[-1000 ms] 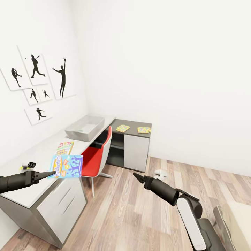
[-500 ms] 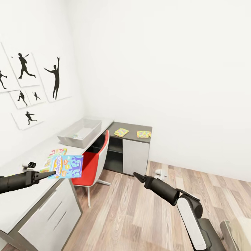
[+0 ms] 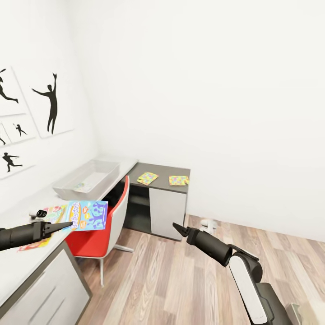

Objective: Put all the toys in the child's room - the three board games (two on the bed and one on the table), the two jigsaw puzzles on the table, and the tennis ball on the table - inside the toy box on the table in the child's room.

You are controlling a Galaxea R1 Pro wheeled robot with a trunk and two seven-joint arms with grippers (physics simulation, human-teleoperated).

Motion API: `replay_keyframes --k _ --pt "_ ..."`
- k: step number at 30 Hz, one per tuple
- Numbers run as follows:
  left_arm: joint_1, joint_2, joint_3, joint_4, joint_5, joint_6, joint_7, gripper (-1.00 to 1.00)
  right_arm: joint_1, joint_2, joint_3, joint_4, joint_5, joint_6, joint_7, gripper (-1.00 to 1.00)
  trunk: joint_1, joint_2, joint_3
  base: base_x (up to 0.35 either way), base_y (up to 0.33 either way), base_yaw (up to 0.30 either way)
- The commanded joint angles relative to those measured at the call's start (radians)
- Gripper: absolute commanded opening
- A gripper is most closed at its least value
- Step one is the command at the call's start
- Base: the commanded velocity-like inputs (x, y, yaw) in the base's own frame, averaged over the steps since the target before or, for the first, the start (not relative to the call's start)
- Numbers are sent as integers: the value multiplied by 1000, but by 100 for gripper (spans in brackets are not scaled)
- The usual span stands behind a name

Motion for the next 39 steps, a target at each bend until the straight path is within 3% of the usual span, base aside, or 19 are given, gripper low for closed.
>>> replay_keyframes --k 1,16,25,28,31,33,39 --pt "-1 1 0 0 1 10 -4 -100 -1 0 -1 -1 0 5 0 100 1 -1 -2 314 -97 -9" --pt "0 0 -1 0 1 9 -4 -100 -1 0 -1 -1 0 5 2 100 1 -1 0 314 -95 -8" --pt "0 7 3 0 2 9 -4 -100 -1 0 -1 -1 0 5 2 100 1 -1 9 320 -19 -160" --pt "0 14 24 0 25 10 -4 -100 0 0 -1 -1 0 5 2 100 1 -1 10 312 -1 -72" --pt "0 36 52 -4 86 14 -4 -100 -1 0 -2 -1 0 6 2 100 1 -1 11 301 0 -23" --pt "0 45 58 -5 108 16 -4 -100 -1 0 -2 -1 0 6 2 100 1 -1 11 290 0 -9" --pt "0 54 61 -5 127 17 -4 -100 -1 -1 -2 -1 0 7 2 100 1 -1 11 293 21 -2"
